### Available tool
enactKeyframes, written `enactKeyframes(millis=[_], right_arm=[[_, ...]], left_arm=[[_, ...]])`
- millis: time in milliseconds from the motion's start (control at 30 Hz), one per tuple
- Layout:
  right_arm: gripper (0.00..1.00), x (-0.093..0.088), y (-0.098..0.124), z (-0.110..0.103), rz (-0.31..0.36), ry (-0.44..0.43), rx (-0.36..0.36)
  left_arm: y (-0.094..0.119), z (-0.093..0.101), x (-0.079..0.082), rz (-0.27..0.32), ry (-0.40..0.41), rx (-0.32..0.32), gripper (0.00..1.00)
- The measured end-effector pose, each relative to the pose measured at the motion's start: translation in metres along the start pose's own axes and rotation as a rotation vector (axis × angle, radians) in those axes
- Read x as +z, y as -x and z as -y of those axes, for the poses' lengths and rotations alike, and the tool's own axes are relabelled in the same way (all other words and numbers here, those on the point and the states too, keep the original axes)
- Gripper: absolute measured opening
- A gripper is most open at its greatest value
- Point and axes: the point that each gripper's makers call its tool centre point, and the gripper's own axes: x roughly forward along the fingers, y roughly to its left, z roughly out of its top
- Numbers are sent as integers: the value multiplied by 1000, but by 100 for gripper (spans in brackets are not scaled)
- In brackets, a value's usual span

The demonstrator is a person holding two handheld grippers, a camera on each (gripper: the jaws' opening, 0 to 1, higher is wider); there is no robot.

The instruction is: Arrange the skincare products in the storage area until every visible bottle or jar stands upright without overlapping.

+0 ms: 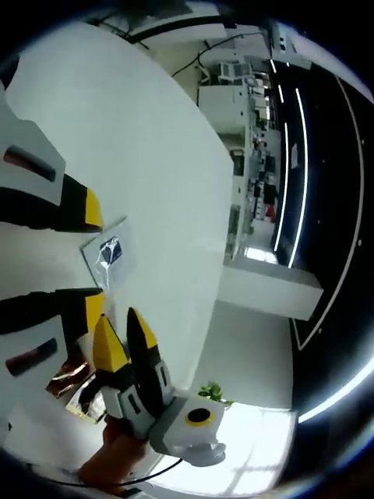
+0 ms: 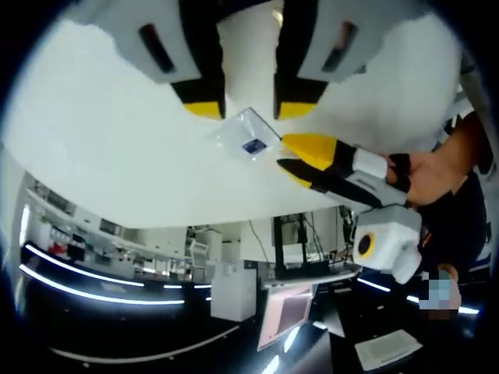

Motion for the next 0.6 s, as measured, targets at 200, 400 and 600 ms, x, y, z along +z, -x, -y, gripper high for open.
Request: enactKeyframes(millis=[200, 400, 600], right_arm=[[29, 0, -9, 6, 3, -2, 5], [31, 1, -16, 13, 0, 4, 1], [31, 4, -21, 17, 2, 16, 3]], left_arm=[[-5, -4, 1, -5, -18, 7, 32], [-10, -7, 4, -13, -54, 18, 34], [-14, -8, 4, -34, -101, 32, 34]])
